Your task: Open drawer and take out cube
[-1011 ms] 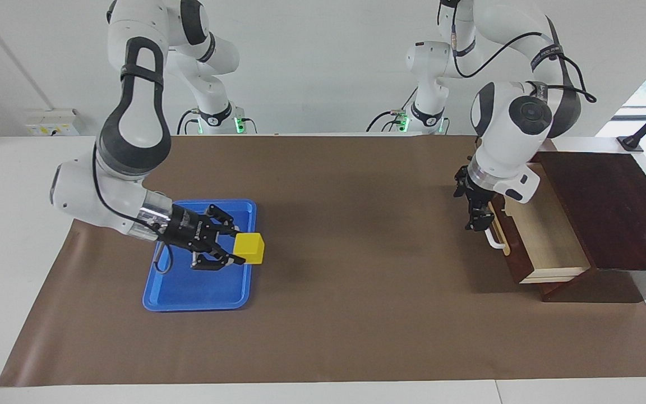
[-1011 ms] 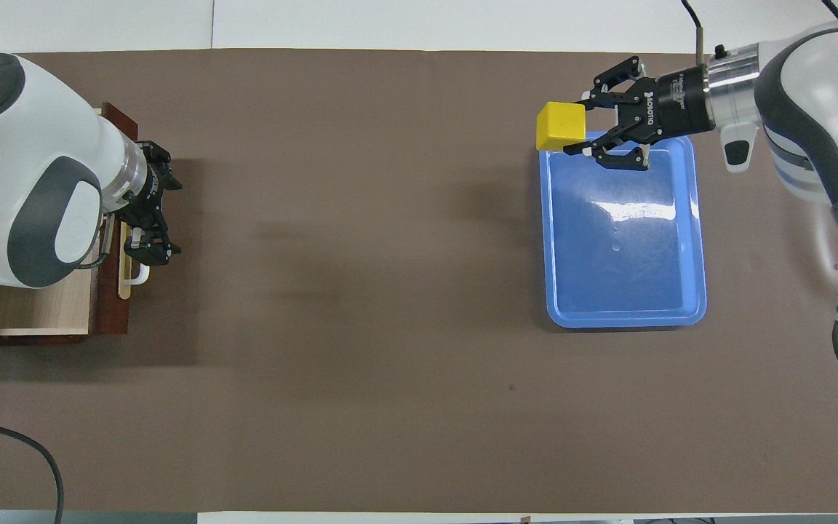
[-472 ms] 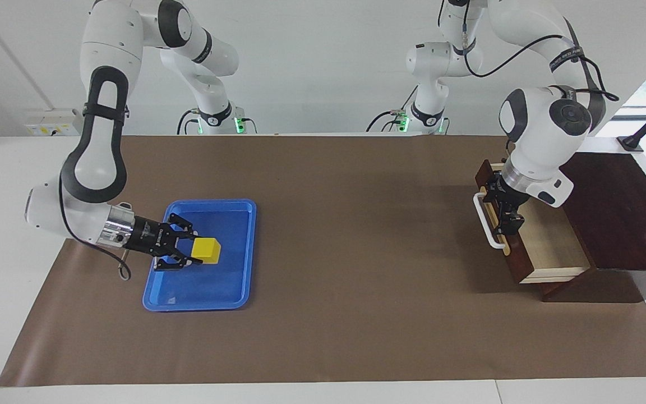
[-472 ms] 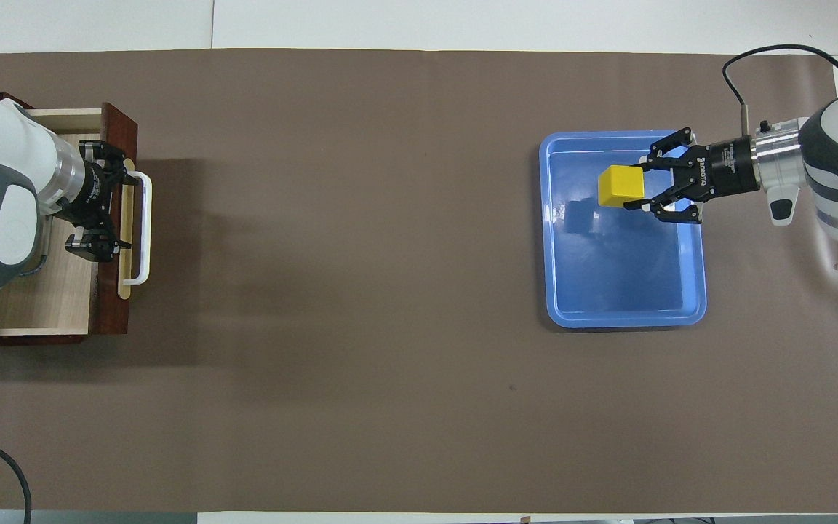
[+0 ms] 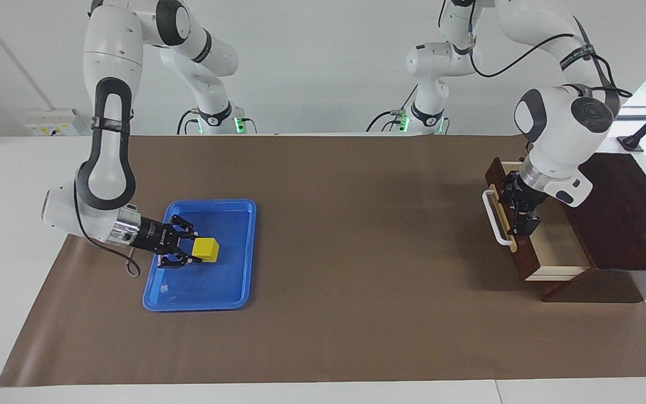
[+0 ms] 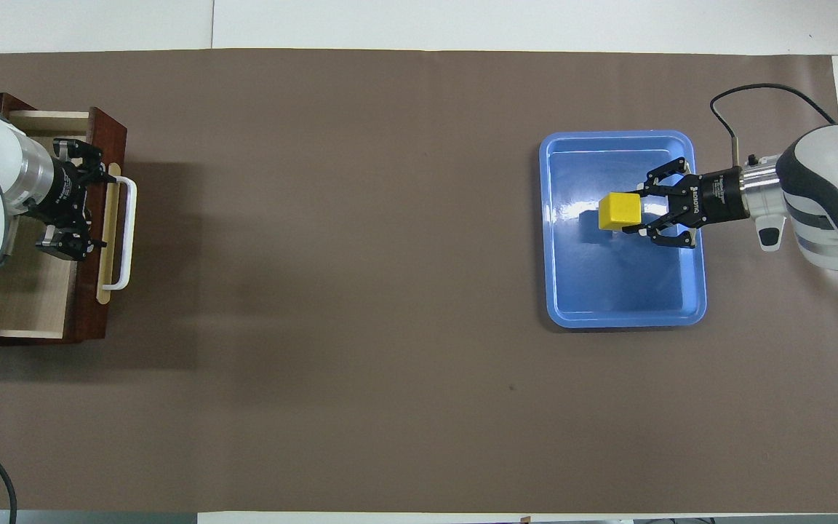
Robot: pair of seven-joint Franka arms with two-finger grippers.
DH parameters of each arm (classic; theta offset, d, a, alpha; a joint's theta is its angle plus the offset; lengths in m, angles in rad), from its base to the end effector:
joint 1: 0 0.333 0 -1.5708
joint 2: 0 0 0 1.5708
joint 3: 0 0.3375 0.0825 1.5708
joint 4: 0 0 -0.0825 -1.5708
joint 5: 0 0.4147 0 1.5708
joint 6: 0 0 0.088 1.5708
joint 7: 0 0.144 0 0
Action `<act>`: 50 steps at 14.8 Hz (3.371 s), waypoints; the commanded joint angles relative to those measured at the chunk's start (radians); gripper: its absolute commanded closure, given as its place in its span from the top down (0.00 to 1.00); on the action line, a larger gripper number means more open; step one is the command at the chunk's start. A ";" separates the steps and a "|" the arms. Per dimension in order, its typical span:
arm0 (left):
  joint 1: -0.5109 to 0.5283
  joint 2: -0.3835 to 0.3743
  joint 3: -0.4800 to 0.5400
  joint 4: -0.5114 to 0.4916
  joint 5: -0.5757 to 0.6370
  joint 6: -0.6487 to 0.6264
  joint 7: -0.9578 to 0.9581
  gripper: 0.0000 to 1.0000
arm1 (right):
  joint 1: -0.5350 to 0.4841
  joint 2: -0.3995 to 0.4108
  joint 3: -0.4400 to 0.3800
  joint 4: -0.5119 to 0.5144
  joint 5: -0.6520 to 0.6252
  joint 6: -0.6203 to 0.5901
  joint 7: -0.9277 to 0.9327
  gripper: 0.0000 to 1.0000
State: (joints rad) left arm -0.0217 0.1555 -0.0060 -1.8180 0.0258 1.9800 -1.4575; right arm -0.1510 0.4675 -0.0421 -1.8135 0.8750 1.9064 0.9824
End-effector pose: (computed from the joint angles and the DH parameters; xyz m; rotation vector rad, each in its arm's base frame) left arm 0.6364 -0.0150 0.4236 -2.3733 -2.0392 -0.0316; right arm 0.6519 -0.0424 0.2509 -1.6924 1.8125 0.7889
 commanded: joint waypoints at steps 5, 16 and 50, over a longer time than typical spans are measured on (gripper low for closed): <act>0.117 -0.022 -0.005 -0.037 0.009 0.082 0.169 1.00 | -0.001 -0.063 -0.002 -0.122 -0.010 0.083 -0.094 0.00; 0.189 -0.019 -0.002 -0.040 0.009 0.099 0.207 1.00 | 0.013 -0.063 -0.004 -0.110 -0.048 0.069 -0.108 0.77; 0.014 -0.152 -0.015 0.186 -0.046 -0.469 1.407 1.00 | 0.168 -0.504 0.005 0.152 -0.901 -0.357 -1.024 1.00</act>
State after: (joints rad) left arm 0.0016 -0.0091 -0.0357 -1.6590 0.0087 1.5309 -0.0829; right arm 0.0305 -0.0190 -0.0435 -1.6497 -0.0027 1.5648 0.0068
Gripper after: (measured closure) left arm 0.000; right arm 0.000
